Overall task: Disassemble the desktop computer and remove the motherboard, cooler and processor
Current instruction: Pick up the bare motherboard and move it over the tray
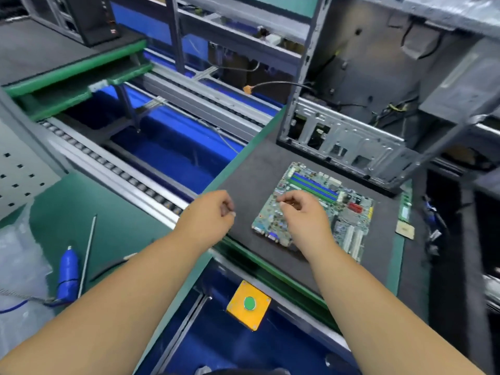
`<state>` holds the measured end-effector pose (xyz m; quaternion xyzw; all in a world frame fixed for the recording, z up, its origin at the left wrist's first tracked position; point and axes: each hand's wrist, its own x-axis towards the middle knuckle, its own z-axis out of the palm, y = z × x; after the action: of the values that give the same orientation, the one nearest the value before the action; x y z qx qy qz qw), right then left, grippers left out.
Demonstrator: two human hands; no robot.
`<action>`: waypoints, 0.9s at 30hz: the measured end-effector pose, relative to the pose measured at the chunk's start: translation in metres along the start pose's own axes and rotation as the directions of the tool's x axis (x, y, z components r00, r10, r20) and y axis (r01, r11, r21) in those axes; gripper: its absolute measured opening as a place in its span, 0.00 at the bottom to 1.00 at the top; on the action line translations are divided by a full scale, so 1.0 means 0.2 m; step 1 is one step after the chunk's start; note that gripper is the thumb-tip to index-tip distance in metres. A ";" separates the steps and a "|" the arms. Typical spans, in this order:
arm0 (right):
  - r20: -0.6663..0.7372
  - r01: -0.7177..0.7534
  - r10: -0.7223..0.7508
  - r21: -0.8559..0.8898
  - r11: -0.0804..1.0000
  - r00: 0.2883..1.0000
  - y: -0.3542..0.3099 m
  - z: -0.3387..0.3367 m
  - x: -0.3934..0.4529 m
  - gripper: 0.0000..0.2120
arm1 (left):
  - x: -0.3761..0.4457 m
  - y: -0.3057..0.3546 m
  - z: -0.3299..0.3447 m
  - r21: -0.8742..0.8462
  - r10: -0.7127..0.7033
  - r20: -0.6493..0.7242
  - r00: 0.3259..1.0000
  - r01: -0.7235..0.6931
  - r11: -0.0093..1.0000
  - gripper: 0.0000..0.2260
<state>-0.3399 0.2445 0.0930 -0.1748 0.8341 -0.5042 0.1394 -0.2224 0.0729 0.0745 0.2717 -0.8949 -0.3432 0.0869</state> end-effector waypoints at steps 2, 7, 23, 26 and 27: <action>-0.064 0.008 -0.014 -0.105 0.994 0.998 0.06 -0.11 0.03 0.10 | 0.06 0.10 0.08 -0.061 0.095 0.073 0.993 -0.091 0.994 0.06; -0.122 -0.087 0.058 -0.250 0.964 0.991 0.23 -0.36 0.10 0.07 | 0.14 0.30 0.27 -0.007 0.264 0.190 0.946 -0.268 0.963 0.09; 0.167 0.150 -0.058 -0.618 0.771 0.984 0.37 -0.38 0.18 0.18 | 0.28 0.43 0.51 0.227 0.276 0.397 0.876 -0.385 0.895 0.28; 0.204 0.211 -0.096 -0.673 0.709 0.974 0.38 -0.38 0.16 0.13 | 0.30 0.42 0.52 0.226 0.285 0.399 0.871 -0.395 0.890 0.27; 0.213 0.226 -0.106 -0.688 0.690 0.971 0.38 -0.38 0.16 0.12 | 0.30 0.41 0.51 0.222 0.285 0.402 0.870 -0.395 0.892 0.27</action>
<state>-0.4103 0.3231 0.0576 -0.3286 0.9304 -0.1412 0.0802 -0.3428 0.1495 0.0504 0.0506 -0.9706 -0.2275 -0.0603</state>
